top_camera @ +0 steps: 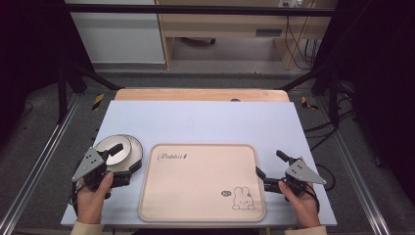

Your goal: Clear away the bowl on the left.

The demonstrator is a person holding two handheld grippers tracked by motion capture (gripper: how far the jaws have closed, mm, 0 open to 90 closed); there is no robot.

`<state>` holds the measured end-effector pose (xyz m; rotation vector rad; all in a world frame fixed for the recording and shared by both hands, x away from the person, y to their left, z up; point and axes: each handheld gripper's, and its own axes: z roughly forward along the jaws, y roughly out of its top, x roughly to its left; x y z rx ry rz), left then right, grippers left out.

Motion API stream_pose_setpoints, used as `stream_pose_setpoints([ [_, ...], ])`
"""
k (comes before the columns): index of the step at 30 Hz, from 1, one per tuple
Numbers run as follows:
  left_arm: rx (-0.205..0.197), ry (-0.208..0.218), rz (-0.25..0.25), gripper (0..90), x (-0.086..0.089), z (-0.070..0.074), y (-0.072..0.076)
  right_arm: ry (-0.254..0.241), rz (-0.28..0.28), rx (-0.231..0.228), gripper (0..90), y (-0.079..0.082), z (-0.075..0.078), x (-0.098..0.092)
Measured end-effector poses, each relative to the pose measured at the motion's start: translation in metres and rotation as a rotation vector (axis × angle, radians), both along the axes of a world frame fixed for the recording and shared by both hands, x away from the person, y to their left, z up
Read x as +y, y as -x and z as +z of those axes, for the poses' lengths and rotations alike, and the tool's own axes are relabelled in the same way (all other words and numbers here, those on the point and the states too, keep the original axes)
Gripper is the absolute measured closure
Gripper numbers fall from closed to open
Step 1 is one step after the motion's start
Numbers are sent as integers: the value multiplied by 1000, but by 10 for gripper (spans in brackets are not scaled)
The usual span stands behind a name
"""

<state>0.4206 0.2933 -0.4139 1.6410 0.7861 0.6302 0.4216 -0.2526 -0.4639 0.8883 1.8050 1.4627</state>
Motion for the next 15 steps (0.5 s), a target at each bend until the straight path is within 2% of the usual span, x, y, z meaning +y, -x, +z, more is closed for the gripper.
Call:
stream_pose_setpoints([
  [1, 0, 0, 0, 91, 0, 0, 0, 2, 1, -2, 60, 0, 0, 0],
  [5, 6, -67, 40, 91, 6, 7, 1, 9, 4, -9, 60, 0, 1, 0],
  [6, 6, -67, 40, 91, 6, 7, 1, 11, 4, -9, 60, 0, 1, 0],
  [7, 11, -103, 57, 91, 8, 12, 0, 11, 2, -9, 60, 0, 1, 0],
  [8, 18, -116, 65, 91, 9, 15, 0, 13, 0, -7, 60, -1, 1, 0],
  [10, 31, -125, 74, 91, 10, 17, -2, 15, -1, -3, 60, -1, 0, 0],
  [12, 61, -122, 86, 86, 13, 21, -6, 18, -2, -6, 60, 0, 0, 0],
  [14, 88, -140, 104, 85, 17, 24, -12, 17, -3, -6, 60, 1, 1, 0],
  [15, 88, -140, 104, 84, 17, 24, -12, 17, -3, -8, 60, 1, 1, 0],
])
